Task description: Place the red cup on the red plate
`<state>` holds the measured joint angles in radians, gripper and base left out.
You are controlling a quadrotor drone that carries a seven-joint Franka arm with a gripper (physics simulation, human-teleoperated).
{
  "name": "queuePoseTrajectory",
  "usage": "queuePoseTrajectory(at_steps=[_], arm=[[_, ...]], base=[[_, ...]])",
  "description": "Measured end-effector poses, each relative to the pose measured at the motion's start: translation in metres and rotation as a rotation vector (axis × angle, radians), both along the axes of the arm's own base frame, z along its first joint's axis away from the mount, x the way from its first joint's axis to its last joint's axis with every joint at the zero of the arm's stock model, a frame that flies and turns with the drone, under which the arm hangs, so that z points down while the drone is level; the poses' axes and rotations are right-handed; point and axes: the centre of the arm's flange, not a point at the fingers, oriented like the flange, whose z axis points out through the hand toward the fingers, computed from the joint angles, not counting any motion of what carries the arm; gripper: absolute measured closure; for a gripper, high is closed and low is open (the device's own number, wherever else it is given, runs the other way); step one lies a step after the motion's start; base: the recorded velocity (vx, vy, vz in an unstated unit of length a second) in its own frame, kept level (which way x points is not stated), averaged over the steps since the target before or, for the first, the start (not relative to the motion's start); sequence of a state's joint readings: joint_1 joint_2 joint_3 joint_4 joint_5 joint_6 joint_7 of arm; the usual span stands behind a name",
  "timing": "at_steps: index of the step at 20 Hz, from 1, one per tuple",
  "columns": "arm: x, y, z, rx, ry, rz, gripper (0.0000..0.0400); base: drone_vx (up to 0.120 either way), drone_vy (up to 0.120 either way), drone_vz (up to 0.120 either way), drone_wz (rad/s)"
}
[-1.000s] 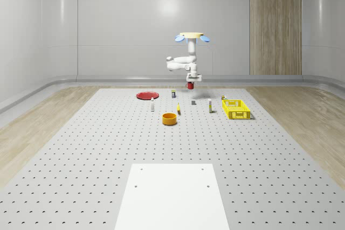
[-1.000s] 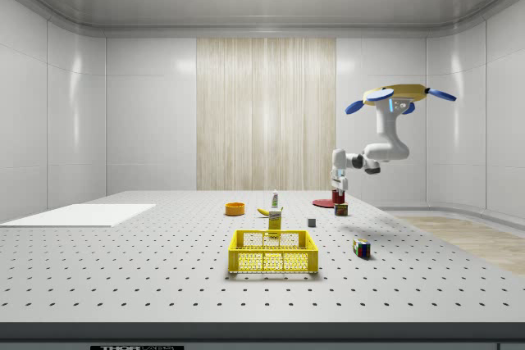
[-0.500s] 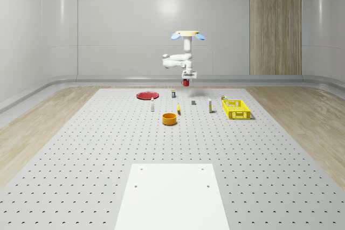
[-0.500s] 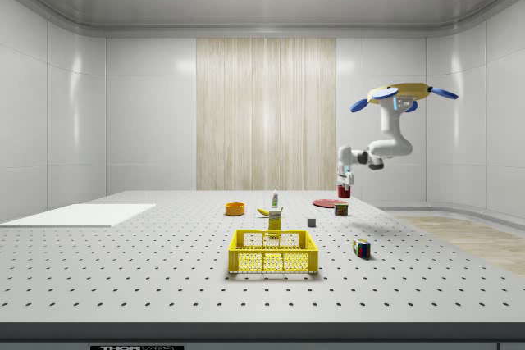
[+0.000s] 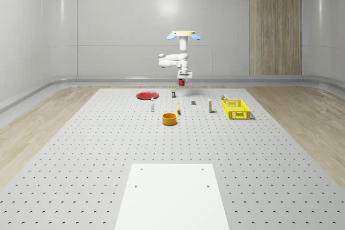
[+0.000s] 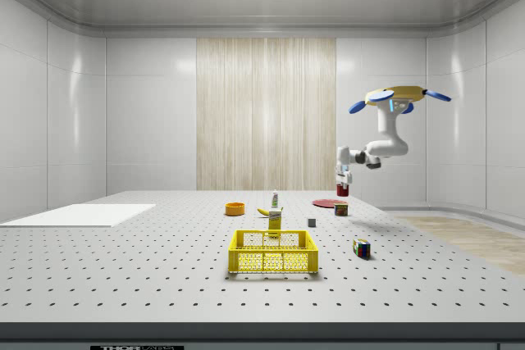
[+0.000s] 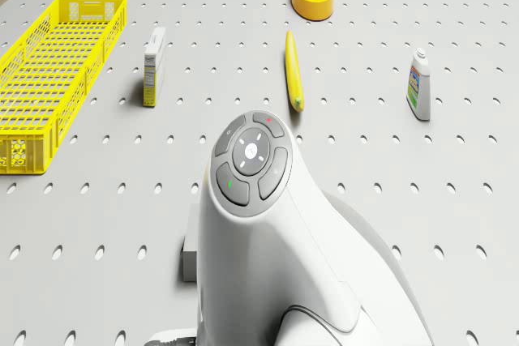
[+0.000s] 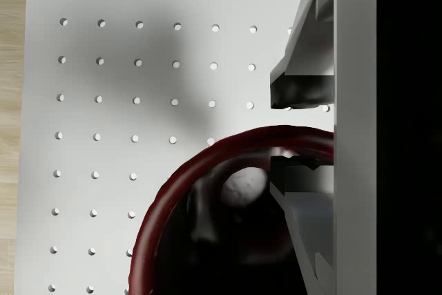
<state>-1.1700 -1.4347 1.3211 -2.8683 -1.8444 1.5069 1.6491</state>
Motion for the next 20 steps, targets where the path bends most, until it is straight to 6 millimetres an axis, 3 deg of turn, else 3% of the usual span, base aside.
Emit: queuePoseTrajectory(at_steps=[13, 20], arm=[[0.0000, 0.0000, 0.0000, 0.000, 0.000, 0.000, 0.0301], [0.0000, 0.0000, 0.0000, 0.000, 0.000, 0.000, 0.0301]], base=[[0.000, -0.120, 0.000, 0.000], [0.046, -0.120, 0.000, 0.000]])
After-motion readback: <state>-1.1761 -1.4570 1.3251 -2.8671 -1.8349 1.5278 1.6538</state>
